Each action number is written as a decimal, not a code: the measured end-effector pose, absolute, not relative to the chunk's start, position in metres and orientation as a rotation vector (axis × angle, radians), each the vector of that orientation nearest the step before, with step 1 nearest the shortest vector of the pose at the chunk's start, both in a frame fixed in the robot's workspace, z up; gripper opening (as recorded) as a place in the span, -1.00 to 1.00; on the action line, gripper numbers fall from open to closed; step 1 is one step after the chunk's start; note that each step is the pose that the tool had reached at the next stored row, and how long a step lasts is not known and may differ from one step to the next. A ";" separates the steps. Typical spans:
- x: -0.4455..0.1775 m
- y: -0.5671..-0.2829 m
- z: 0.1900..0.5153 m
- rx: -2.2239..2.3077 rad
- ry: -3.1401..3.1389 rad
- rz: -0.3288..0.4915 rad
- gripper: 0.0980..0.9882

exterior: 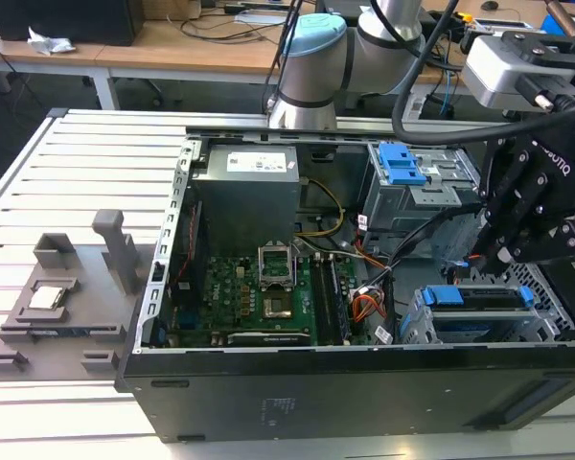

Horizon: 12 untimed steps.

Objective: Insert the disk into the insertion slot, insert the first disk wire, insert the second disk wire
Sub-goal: 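Insert the disk into the insertion slot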

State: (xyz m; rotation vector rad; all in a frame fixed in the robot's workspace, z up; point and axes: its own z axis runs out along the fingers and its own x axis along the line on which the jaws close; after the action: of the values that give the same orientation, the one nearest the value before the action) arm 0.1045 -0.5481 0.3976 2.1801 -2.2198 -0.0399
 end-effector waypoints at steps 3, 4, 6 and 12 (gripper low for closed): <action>0.104 -0.548 0.397 2.180 -2.220 -0.040 -0.98; 0.104 -0.548 0.397 2.180 -2.220 -0.040 -0.98; 0.104 -0.548 0.397 2.180 -2.220 -0.040 -0.98; 0.110 -0.548 0.388 2.180 -2.219 -0.039 -0.98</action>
State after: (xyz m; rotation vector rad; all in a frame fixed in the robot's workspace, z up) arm 0.1098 -0.5482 0.3880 2.1796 -2.2193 -0.0392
